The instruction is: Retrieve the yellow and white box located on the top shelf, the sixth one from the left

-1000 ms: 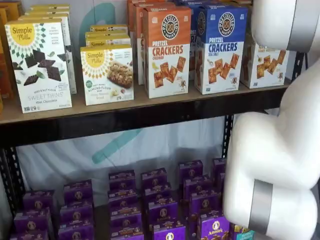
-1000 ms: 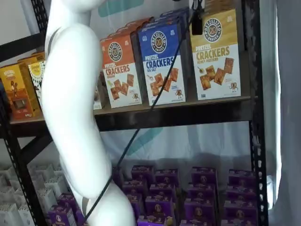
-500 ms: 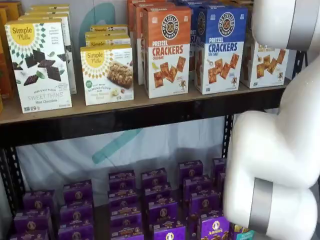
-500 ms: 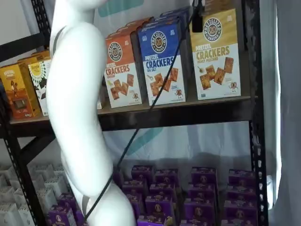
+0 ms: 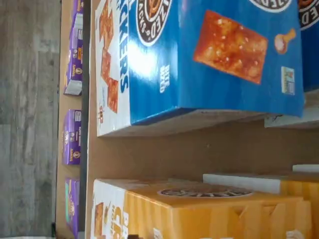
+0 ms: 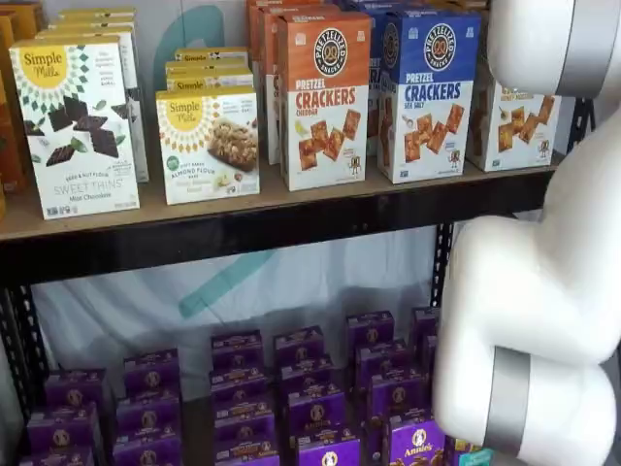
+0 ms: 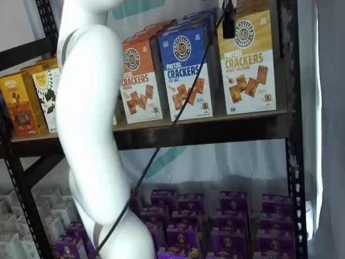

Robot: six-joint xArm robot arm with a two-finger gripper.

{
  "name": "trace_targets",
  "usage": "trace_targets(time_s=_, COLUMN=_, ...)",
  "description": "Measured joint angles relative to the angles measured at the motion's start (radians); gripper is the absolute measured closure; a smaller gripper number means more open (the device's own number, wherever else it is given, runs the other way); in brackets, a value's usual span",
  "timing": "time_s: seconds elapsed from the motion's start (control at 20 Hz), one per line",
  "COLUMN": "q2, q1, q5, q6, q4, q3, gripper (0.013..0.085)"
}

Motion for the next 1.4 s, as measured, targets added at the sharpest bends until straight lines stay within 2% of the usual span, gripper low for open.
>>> trace_targets(time_s=0.2, q2=0.033, q1=0.013, q5=0.057, q6=0.015, q4=-0.03, q3=-0.055, gripper=0.013)
trace_targets(time_s=0.4, q2=0.047, q1=0.022, q5=0.076, q6=0.019, q4=-0.055, q3=-0.082, gripper=0.013)
trace_targets(time_s=0.9, q2=0.084, q1=0.059, q5=0.144, q6=0.028, q4=-0.153, q3=-0.154, gripper=0.013)
trace_targets(time_s=1.1, q2=0.077, q1=0.071, q5=0.146, q6=0.029, q4=-0.184, q3=-0.148, gripper=0.013)
trace_targets(time_s=1.4, q2=0.064, q1=0.075, q5=0.145, q6=0.029, q4=-0.197, q3=-0.13, gripper=0.013)
